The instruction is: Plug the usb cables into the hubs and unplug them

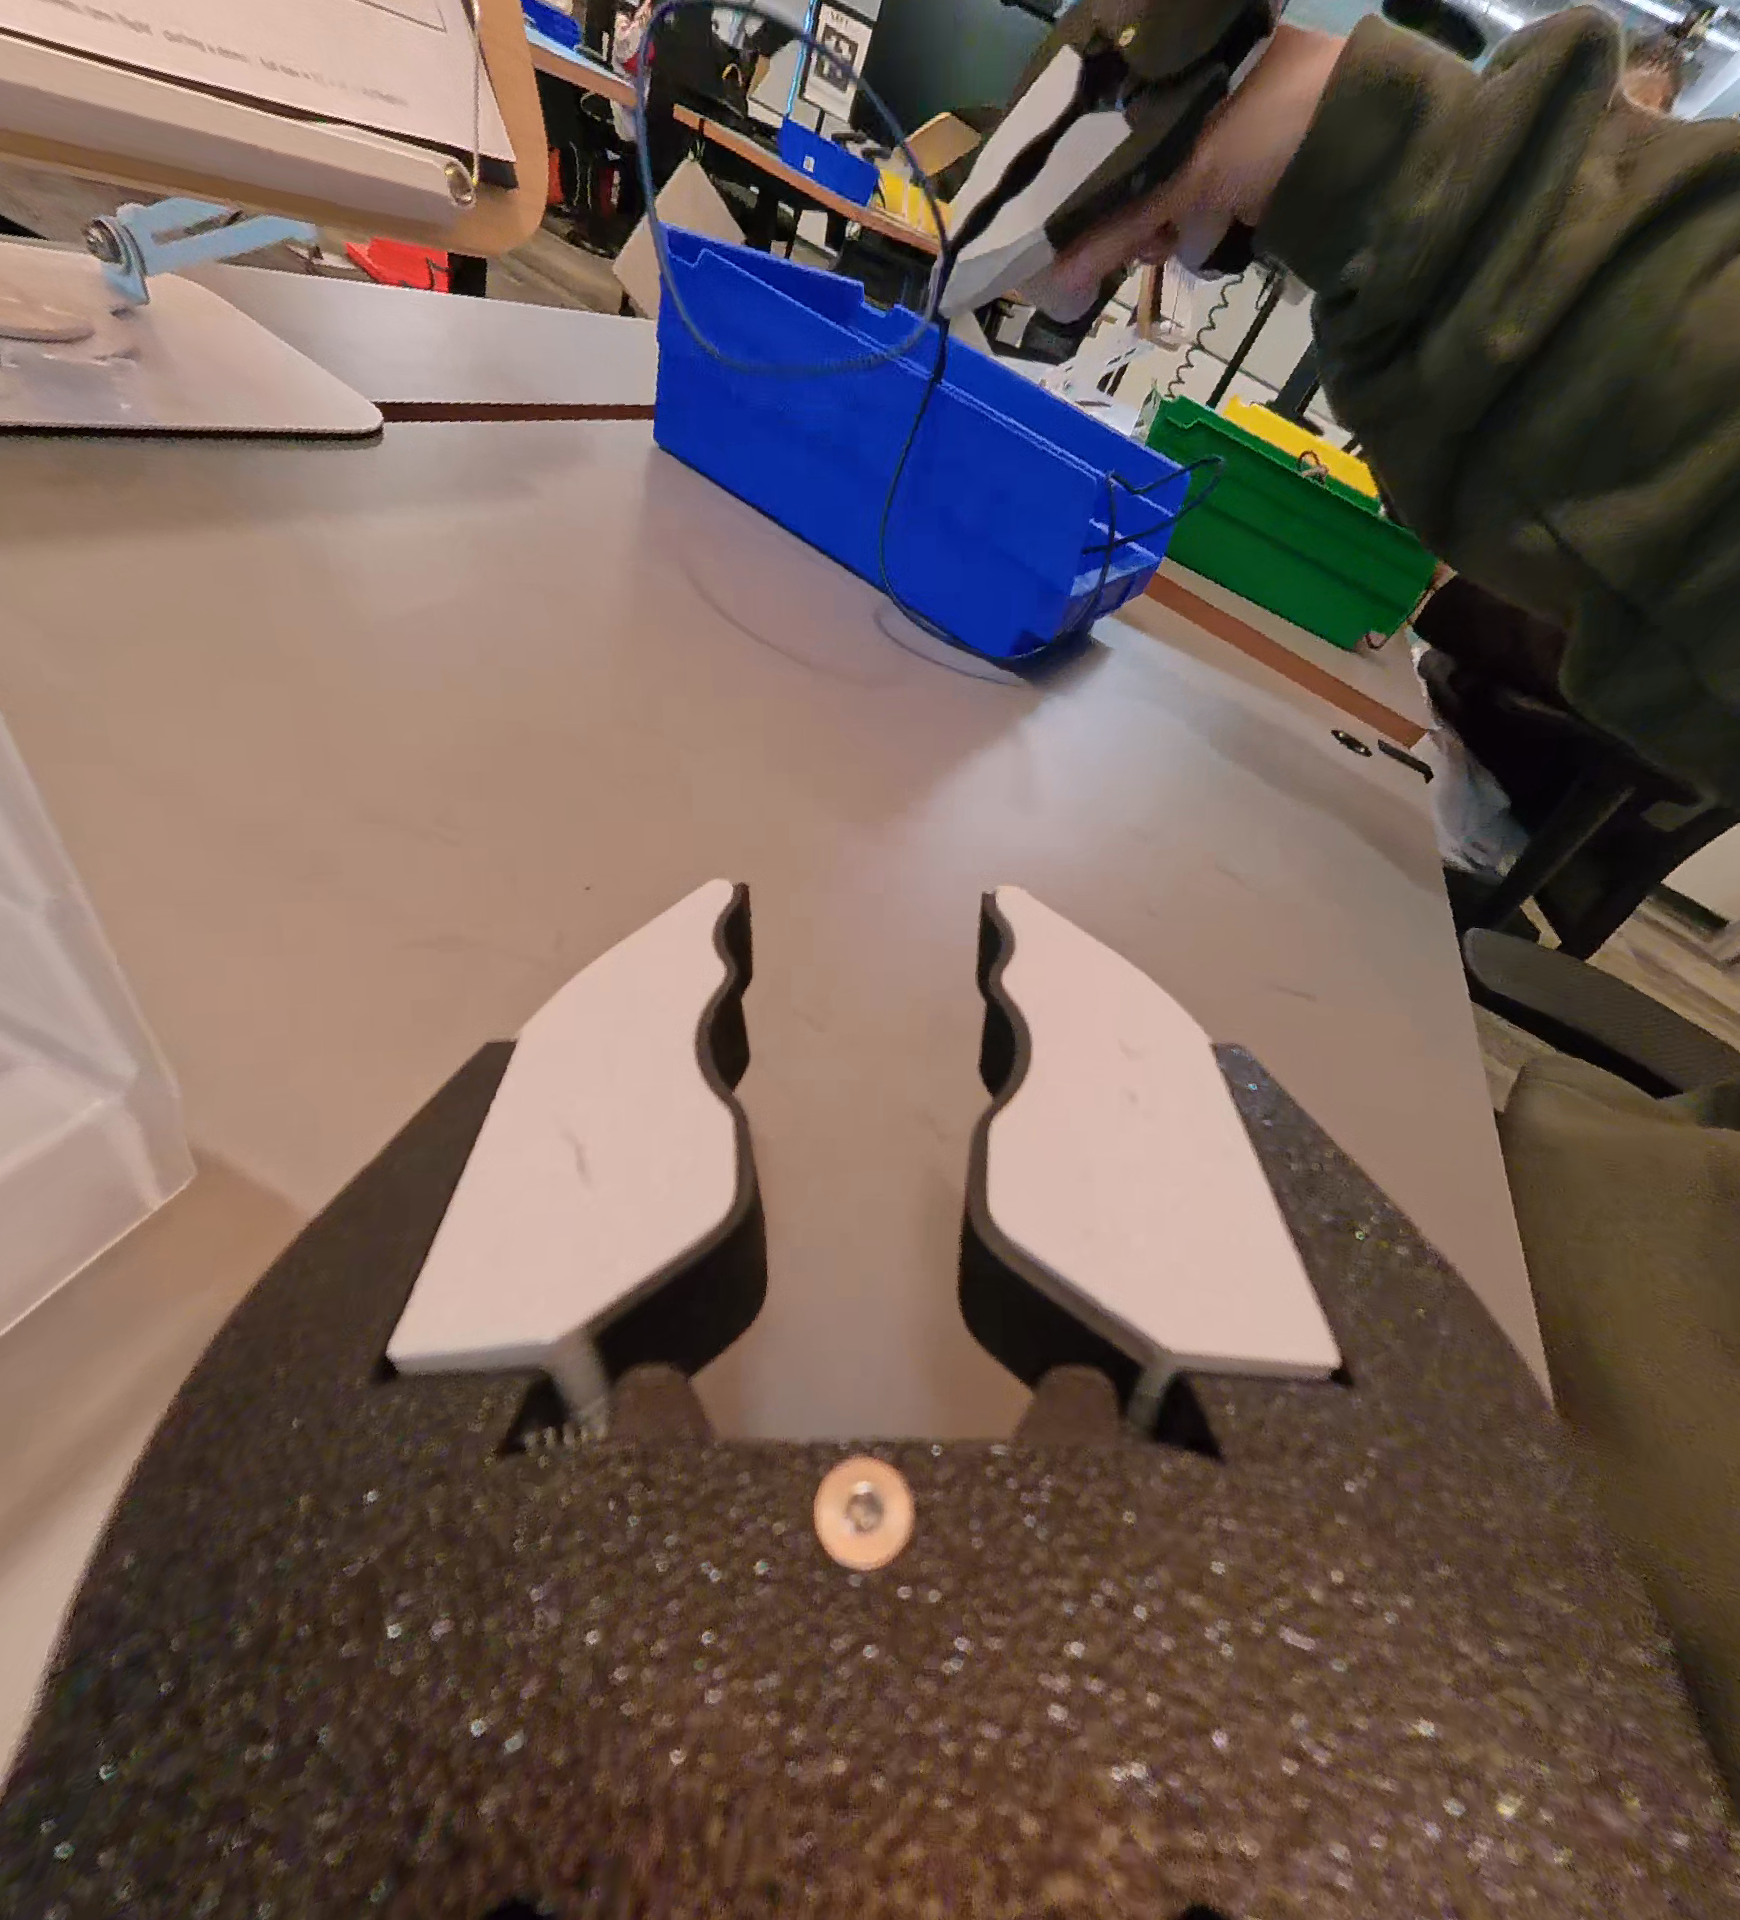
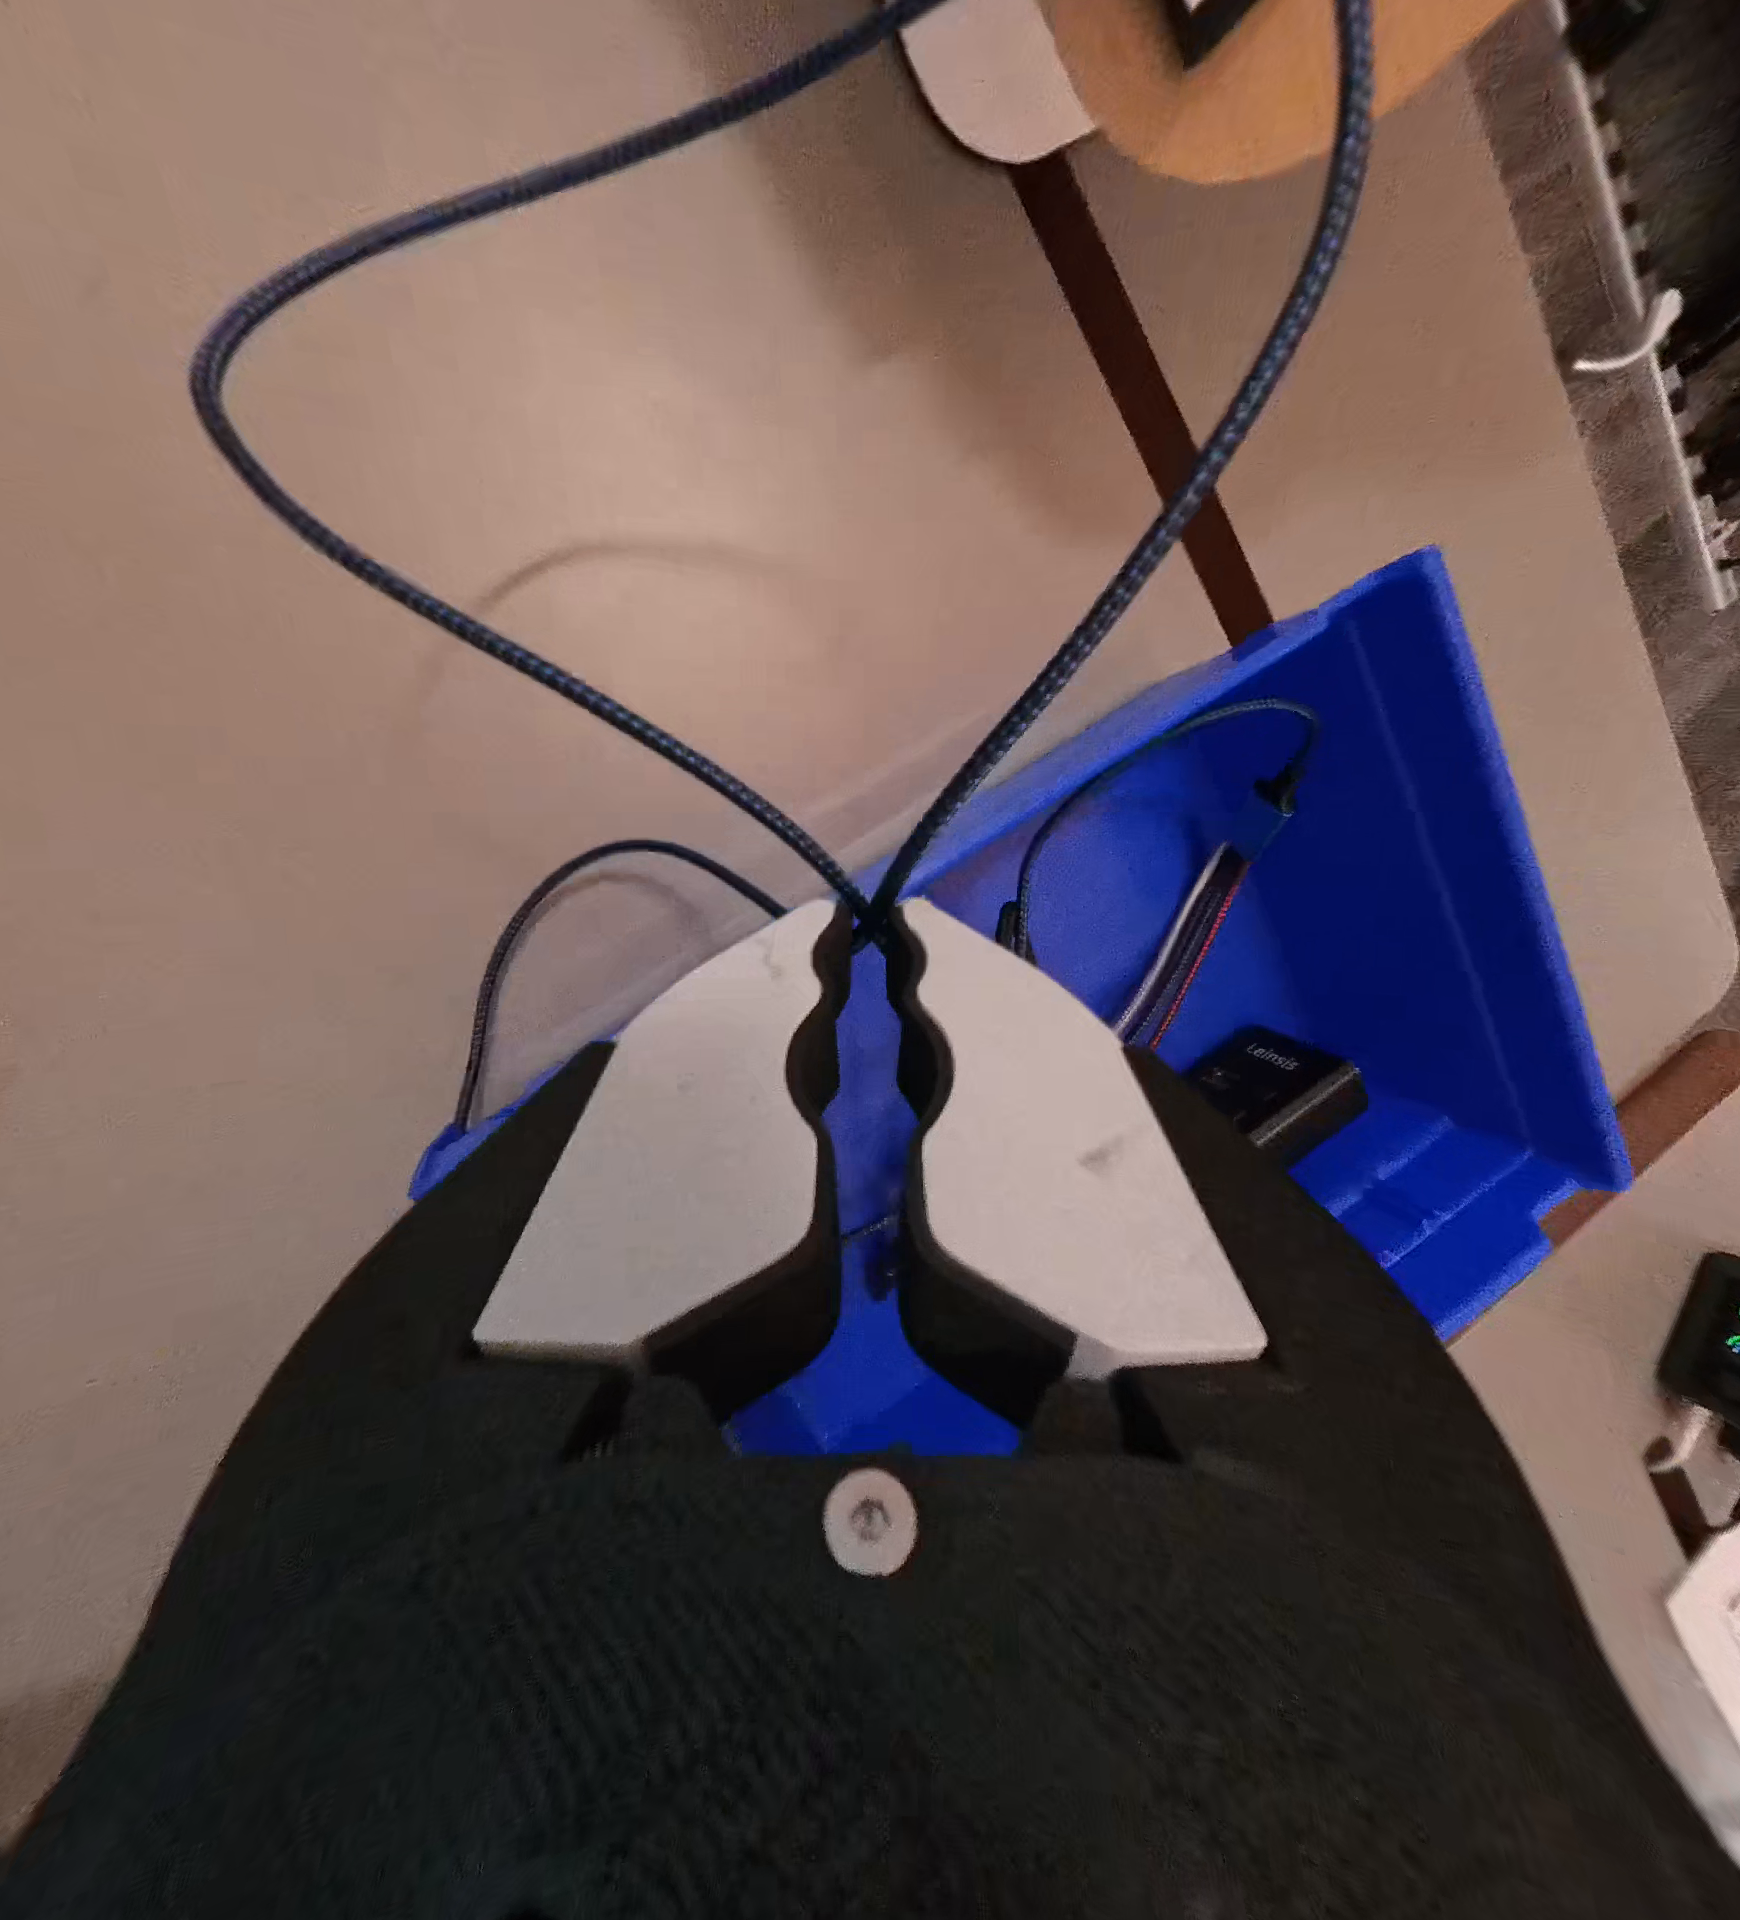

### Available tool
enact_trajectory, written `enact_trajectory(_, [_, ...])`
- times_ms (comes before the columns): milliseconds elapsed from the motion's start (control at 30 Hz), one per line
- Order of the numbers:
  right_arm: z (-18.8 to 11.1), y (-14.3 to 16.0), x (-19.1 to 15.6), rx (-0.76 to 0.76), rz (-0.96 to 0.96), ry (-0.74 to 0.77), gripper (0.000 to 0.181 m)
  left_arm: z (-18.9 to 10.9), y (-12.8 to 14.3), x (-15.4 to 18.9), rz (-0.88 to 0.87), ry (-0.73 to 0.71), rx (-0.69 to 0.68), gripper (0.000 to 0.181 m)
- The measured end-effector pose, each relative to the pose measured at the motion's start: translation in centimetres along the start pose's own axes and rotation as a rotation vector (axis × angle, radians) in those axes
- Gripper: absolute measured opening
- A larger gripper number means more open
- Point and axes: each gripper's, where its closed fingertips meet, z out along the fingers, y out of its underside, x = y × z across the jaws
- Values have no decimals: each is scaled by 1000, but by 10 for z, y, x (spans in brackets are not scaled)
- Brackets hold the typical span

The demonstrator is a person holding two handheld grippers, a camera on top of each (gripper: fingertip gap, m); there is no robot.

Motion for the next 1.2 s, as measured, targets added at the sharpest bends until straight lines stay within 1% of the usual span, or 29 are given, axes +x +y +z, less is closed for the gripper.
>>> enact_trajectory(100, [-14, 2, 14, 43, 50, 20, 5, -1, -2, -1, -16, 4, 14, 39])
enact_trajectory(200, [-30, 6, 26, 122, 84, -17, 4, -2, -2, -2, -23, 5, 19, 38])
enact_trajectory(233, [-35, 7, 28, 166, 107, -68, 5, -2, -2, -2, -23, 5, 19, 38])
enact_trajectory(300, [-42, 13, 18, 243, 118, -211, 5, -2, -2, -2, -24, 5, 16, 38])
enact_trajectory(367, [-46, 21, 1, 281, 67, -313, 5, -1, -1, -2, -27, 5, 13, 38])
enact_trajectory(433, [-44, 36, -22, 229, -51, -387, 5, -1, -1, -2, -31, 8, 12, 38])
enact_trajectory(500, [-41, 45, -35, 187, -134, -393, 5, -1, -1, -2, -39, 12, 10, 37])
enact_trajectory(567, [-44, 44, -32, 207, -156, -362, 5, -1, 0, -2, -47, 14, 8, 37])
enact_trajectory(600, [-48, 41, -23, 245, -144, -323, 5, -1, 0, -2, -51, 15, 8, 36])
enact_trajectory(633, [-53, 38, -9, 294, -105, -277, 4, 0, 0, -1, -55, 17, 9, 36])
enact_trajectory(700, [-69, 35, 12, 412, -5, -254, 4, 0, 0, -1, -55, 17, 10, 36])
enact_trajectory(733, [-74, 35, 33, 473, 59, -183, 4, -1, 0, -1, -54, 17, 10, 36])
enact_trajectory(800, [-85, 40, 67, 584, 217, -99, 3, -1, 0, -1, -55, 16, 11, 36])
enact_trajectory(867, [-94, 55, 110, 639, 367, 124, 3, 0, 0, -2, -60, 17, 10, 35])
enact_trajectory(900, [-96, 62, 122, 650, 412, 190, 3, 0, 0, -2, -61, 19, 9, 35])
enact_trajectory(933, [-95, 73, 134, 620, 461, 273, 3, 0, 0, -2, -62, 19, 8, 35])
enact_trajectory(967, [-91, 88, 144, 538, 474, 380, 3, 0, 0, -2, -62, 19, 8, 35])
enact_trajectory(1000, [-85, 97, 145, 453, 429, 443, 3, 0, 0, -2, -61, 19, 8, 35])
enact_trajectory(1033, [-73, 97, 135, 397, 363, 424, 4, 0, 0, -2, -61, 19, 8, 35])
enact_trajectory(1100, [-42, 88, 100, 310, 188, 302, 4, 0, 0, -2, -61, 19, 6, 34])
enact_trajectory(1167, [-13, 90, 81, 168, 68, 301, 5, 0, 0, -2, -60, 17, 4, 34])
enact_trajectory(1200, [1, 91, 74, 102, 39, 302, 6, 0, 0, -2, -59, 16, 2, 34])
